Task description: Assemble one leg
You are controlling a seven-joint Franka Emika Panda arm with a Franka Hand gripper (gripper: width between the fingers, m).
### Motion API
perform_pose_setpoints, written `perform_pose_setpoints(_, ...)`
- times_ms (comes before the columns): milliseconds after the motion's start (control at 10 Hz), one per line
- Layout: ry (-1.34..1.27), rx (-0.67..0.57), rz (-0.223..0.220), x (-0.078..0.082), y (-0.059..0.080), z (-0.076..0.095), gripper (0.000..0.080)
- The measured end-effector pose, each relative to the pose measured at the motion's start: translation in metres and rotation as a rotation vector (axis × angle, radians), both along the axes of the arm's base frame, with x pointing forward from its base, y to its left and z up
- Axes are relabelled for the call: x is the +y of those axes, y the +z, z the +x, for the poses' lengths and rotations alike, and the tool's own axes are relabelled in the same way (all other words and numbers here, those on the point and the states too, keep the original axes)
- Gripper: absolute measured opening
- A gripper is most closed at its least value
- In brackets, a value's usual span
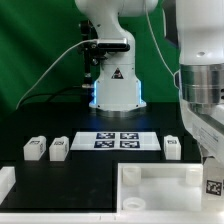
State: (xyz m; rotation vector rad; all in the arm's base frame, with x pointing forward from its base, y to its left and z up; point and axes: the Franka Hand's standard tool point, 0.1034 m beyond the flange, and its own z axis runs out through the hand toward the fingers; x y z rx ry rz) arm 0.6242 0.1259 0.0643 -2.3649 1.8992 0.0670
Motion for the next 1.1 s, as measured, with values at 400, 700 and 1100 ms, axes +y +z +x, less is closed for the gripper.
perform_pose_setpoints(400,0.572,-0.039,-0.046,-0.004,0.000,0.004,0.0649)
perform_pose_setpoints(700,0.849,-0.066,-0.067,-0.004,0.006,0.010,0.0649)
perform_pose_setpoints(1100,0.557,-0.038,-0.056,-0.004,0.005,0.009,0.0295)
